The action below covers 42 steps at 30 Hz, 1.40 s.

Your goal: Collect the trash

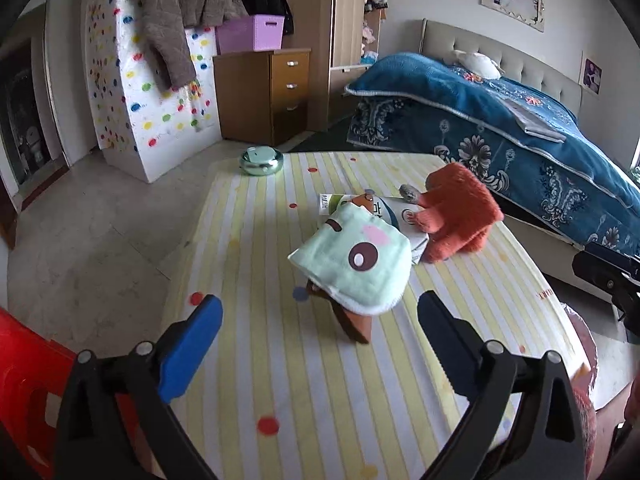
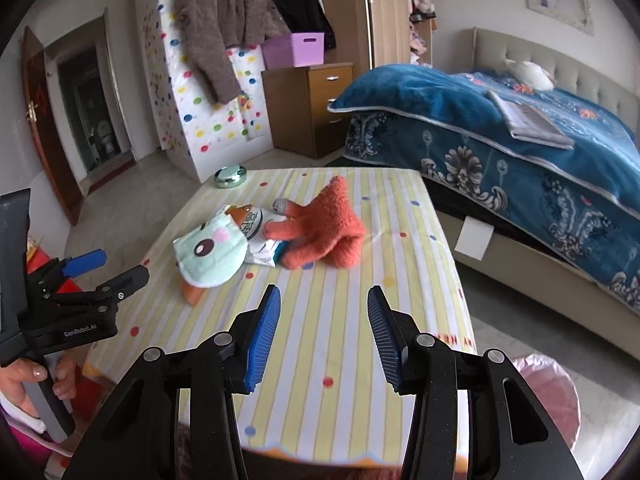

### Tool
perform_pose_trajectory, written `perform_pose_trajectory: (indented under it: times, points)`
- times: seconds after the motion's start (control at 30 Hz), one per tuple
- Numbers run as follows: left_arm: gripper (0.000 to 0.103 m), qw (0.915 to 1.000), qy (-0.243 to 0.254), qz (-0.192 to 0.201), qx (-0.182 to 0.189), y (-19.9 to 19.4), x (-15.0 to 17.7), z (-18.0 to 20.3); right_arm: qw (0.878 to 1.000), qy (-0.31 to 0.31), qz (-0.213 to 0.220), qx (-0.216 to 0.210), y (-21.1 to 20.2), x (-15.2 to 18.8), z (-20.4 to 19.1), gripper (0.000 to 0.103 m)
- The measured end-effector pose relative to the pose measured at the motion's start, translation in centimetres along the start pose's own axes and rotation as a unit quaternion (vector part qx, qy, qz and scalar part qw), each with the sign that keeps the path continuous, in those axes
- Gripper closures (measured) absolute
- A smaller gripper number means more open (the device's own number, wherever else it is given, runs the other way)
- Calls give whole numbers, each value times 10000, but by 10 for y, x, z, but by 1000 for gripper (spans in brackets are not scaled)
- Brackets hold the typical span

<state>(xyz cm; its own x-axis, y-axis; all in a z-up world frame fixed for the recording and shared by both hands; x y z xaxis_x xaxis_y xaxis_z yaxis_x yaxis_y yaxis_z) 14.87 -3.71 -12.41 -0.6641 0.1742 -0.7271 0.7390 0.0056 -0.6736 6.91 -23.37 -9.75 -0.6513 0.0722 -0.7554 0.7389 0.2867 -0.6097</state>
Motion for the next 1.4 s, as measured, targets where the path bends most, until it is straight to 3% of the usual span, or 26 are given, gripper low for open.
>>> perform_pose_trajectory:
  times: [0.23,0.5,0.7,0.97,1.1,1.4]
  points:
    - [8,9995,32,-315,90,44,-9,19,9997,217,-131,7,21,-3,21,54]
    - [23,9976,571,-400,-38,65,-10,44,9991,343,-263,-2,30,4,34,54]
    - [44,9968,729,-319,-103,59,-7,48,9991,356,-247,-11,27,7,37,54]
    - [95,9990,265,-73,364,21,-12,31,9992,349,-202,-45,20,10,32,54]
    - [98,9981,94,5,610,1,-10,23,9994,299,-156,-87,13,8,25,54]
    - [98,9927,-373,566,993,-56,-31,-2,9997,141,-92,-173,4,6,6,54]
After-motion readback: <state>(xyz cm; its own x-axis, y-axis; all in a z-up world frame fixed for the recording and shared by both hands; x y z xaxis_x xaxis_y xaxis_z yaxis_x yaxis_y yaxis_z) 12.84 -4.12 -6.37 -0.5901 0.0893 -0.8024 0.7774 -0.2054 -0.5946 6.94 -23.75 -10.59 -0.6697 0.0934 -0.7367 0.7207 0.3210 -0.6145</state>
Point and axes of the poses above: each gripper's, at about its wrist camera, not at the fingertips, and y roughly the way its jaws point, z to its right, x to its underside, the point moved 9 cm from there along y, roughly the way its jaws point, and after that the axes turned 13 degrees about -x, right-handed, at the moved point
